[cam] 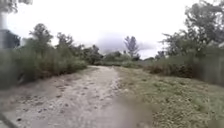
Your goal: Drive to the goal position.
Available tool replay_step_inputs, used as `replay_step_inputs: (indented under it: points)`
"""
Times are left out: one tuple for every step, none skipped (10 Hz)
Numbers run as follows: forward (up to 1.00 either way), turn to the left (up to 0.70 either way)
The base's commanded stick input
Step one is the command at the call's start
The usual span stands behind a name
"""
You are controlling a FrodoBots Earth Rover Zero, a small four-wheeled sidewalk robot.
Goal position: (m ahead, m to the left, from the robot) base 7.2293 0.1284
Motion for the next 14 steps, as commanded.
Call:
replay_step_inputs:
  points:
    - [0.69,0.00]
    - [0.69,0.00]
    - [0.69,0.33]
    - [0.69,0.18]
    - [0.69,0.00]
    - [0.69,0.00]
    - [0.69,0.00]
    - [0.69,0.00]
    - [0.69,0.00]
    - [0.69,0.00]
    - [0.69,0.00]
    - [0.69,0.00]
    - [0.69,0.00]
    - [0.69,0.00]
